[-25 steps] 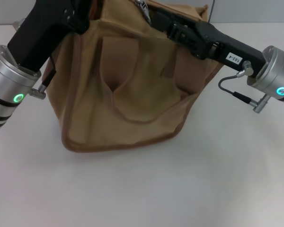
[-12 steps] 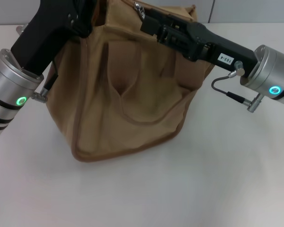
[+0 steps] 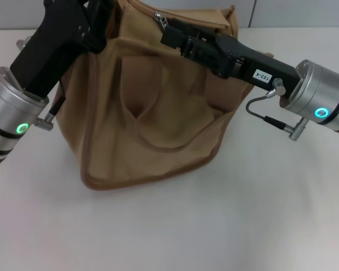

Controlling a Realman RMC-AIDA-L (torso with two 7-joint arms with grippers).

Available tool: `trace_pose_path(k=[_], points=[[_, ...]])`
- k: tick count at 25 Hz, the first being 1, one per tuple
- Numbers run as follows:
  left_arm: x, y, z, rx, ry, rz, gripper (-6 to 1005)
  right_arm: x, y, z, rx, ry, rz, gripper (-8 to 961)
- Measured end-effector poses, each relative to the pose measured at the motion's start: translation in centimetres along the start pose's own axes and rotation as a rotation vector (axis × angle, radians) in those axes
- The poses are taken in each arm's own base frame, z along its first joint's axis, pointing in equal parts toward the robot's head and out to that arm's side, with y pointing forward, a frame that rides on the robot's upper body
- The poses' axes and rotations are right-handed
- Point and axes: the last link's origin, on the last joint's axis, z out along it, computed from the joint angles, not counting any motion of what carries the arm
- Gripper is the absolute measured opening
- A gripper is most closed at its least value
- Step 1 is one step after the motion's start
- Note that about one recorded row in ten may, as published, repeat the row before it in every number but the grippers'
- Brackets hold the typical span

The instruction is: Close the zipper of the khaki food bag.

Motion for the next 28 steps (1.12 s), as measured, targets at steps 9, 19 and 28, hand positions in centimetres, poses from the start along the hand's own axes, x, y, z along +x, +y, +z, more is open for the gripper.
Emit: trace_pose_path(k=[9,19,28], points=[[0.03,0.10,-0.24,0.001,0.002,-0.002,64,0.36,0.30,0.63,-0.022,0.014,0.063,516],[0.17,0.15,0.29,-0.017,0.014,-0.001,65,0.25,0.39,0.70,-0.030,0.014,0.121,494],[0.23,0.08,0.35,-0.015,0.018,0.001,66,0.17,0.30,0.82,-0.025,0.008,0.122,471]])
